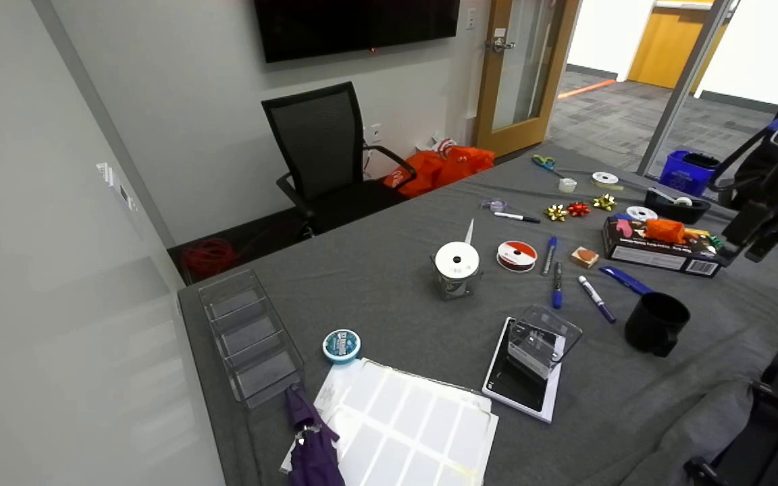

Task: Move the black cup forward and place the purple marker first then the blue blade cutter

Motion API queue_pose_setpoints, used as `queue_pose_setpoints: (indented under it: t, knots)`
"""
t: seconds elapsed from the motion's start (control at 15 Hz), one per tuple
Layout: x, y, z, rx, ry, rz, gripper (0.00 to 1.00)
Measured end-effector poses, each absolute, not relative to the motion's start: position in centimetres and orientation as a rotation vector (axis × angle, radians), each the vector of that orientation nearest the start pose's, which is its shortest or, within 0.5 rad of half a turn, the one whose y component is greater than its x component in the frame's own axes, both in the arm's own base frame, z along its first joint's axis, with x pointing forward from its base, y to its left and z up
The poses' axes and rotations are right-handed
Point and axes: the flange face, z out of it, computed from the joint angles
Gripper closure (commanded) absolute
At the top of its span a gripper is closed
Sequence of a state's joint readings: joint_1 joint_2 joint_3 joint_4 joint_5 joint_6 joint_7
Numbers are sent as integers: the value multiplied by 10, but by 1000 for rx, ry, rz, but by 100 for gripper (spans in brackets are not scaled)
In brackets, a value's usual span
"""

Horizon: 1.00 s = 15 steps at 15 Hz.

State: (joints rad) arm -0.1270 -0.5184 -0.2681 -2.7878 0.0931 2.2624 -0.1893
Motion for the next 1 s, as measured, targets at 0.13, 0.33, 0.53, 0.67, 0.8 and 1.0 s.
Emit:
queue_pose_setpoints:
  t: [0.13, 0.33, 0.53, 0.67, 0.8, 1.0]
  knots:
    - [333, -128, 339, -2889, 411, -57, 0]
    - [340, -136, 318, -2845, 540, -76, 0]
    - [343, -143, 294, -2832, 655, -71, 0]
    - [345, -146, 279, -2835, 740, -51, 0]
    - [346, -147, 265, -2838, 813, -29, 0]
    - [347, -146, 249, -2848, 882, 6, 0]
